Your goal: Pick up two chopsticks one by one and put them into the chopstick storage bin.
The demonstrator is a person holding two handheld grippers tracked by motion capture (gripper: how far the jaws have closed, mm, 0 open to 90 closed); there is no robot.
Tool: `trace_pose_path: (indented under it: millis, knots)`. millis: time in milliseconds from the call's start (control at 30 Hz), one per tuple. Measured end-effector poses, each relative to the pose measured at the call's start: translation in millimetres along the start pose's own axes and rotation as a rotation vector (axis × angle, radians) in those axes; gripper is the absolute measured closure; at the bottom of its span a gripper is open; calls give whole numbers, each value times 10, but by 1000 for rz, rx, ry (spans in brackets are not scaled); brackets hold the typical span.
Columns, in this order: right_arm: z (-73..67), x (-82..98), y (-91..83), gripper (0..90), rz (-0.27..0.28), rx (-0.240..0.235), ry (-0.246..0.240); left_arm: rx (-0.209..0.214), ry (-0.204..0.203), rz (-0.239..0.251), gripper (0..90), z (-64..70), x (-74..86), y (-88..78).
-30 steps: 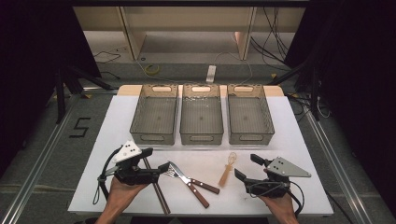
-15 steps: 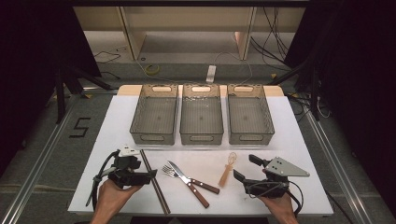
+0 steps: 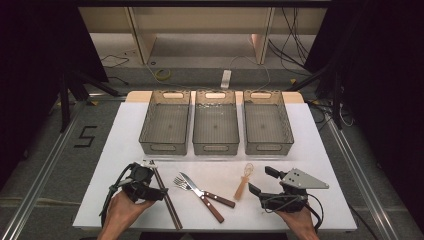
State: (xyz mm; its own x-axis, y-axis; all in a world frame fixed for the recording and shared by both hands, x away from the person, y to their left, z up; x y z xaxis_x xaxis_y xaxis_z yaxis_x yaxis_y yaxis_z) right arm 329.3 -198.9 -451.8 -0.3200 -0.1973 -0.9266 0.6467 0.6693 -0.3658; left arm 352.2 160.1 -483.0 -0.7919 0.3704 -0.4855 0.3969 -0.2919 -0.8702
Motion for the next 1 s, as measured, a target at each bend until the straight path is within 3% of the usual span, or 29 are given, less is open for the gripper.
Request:
trace_pose_path:
  millis: [400, 700, 1000]
  knots:
    - [-6, 5, 15, 213, -8, 3, -11, -11, 15, -112, 321, 42, 39, 144]
    - [-16, 9, 26, 213, -13, 1, -12, -18, -2, -141, 341, 28, 32, 232]
    - [-22, 10, 27, 216, -17, -2, -17, -24, 16, -168, 352, 55, 37, 309]
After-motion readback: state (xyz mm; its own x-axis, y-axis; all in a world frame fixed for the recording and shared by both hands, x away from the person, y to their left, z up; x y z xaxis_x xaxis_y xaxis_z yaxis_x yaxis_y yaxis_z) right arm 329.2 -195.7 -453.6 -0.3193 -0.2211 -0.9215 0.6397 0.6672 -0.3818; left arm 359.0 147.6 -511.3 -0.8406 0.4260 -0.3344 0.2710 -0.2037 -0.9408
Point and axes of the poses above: each handheld gripper's, and its own axes: y roughly forward along the jaws, x roughly out of its underside, z roughly to its right, the point moved 5 cm from there along y, roughly forward along the jaws
